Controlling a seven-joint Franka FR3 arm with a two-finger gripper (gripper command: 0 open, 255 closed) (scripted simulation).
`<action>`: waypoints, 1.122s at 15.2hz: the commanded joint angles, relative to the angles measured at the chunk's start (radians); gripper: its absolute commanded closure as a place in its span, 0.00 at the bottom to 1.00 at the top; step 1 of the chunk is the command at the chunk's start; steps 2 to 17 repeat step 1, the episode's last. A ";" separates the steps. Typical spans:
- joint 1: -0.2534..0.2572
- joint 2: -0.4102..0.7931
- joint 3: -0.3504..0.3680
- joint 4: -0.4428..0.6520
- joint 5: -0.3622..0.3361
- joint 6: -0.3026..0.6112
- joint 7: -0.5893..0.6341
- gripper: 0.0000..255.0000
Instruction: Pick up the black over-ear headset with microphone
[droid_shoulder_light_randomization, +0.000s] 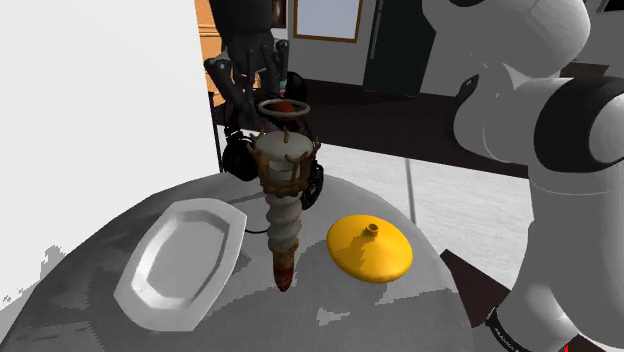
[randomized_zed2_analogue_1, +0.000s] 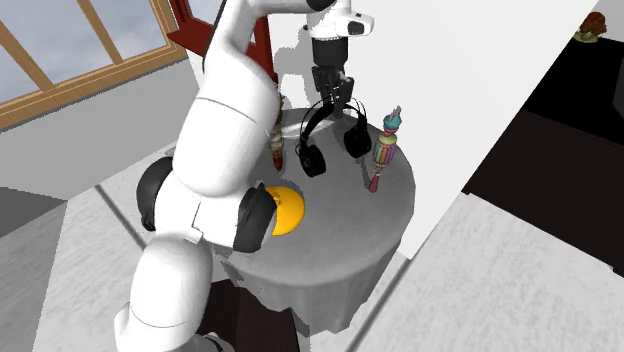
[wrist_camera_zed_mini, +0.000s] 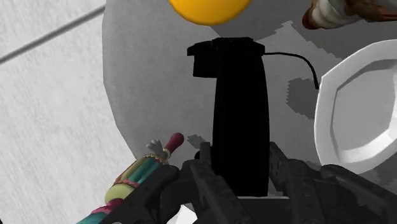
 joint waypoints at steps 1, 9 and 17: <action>0.023 0.021 -0.008 0.048 -0.016 -0.024 -0.007 1.00; 0.023 0.021 -0.008 0.048 -0.016 -0.024 -0.007 1.00; 0.023 0.021 -0.008 0.048 -0.016 -0.024 -0.007 1.00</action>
